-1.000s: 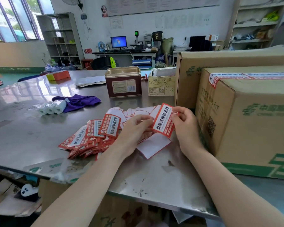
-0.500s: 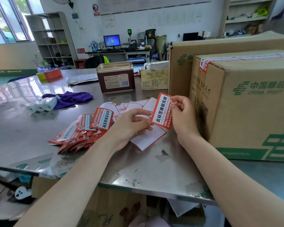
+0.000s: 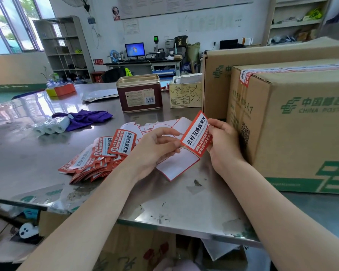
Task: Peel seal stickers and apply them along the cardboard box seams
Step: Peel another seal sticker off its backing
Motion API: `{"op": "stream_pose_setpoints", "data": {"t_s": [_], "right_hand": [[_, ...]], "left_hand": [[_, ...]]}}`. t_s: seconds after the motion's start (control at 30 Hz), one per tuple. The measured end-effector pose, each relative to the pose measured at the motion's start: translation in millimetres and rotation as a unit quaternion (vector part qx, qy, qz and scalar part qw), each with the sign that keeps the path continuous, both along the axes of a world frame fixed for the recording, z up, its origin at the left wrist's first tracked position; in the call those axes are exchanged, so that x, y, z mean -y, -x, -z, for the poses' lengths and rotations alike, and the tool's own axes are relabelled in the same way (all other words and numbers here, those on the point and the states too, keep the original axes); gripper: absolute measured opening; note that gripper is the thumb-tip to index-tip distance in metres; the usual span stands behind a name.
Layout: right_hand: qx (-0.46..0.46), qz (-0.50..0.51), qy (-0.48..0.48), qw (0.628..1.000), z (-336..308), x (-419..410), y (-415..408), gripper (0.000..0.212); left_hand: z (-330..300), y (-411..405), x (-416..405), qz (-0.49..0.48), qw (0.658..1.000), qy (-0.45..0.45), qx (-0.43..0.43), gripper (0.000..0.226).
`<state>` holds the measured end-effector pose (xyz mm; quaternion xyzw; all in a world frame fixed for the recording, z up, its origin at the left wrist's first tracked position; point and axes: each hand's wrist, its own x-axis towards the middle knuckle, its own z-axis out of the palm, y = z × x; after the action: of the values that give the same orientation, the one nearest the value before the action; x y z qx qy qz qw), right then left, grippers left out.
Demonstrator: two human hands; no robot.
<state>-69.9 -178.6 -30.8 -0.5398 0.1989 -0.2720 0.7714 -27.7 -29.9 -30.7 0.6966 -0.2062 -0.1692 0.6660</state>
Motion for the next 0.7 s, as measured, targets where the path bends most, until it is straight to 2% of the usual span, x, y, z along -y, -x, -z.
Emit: {"op": "stream_pose_setpoints", "data": {"t_s": [0.1, 0.2, 0.3, 0.43, 0.5, 0.7], "right_hand": [[-0.021, -0.016, 0.031, 0.999, 1, 0, 1, 0.015], [-0.056, 0.004, 0.181, 0.982, 4, -2, 4, 0.016], [-0.043, 0.029, 0.377, 0.925, 3, -8, 9, 0.026], [-0.050, -0.076, 0.533, 0.841, 0, -23, 13, 0.030], [-0.055, -0.091, 0.546, 0.831, 0, -26, 15, 0.029], [-0.038, -0.058, 0.533, 0.843, 2, -21, 12, 0.019]], "left_hand": [[-2, 0, 0, -0.010, 1.000, 0.020, -0.009, 0.015], [-4, 0, 0, -0.061, 0.997, 0.043, -0.004, 0.015], [-2, -3, 1, -0.134, 0.990, 0.018, 0.043, 0.013], [0, -3, 1, -0.149, 0.985, 0.005, 0.088, 0.016], [0, -2, 0, -0.137, 0.986, 0.003, 0.094, 0.021], [0, -1, 0, -0.105, 0.989, -0.006, 0.108, 0.023]]}}
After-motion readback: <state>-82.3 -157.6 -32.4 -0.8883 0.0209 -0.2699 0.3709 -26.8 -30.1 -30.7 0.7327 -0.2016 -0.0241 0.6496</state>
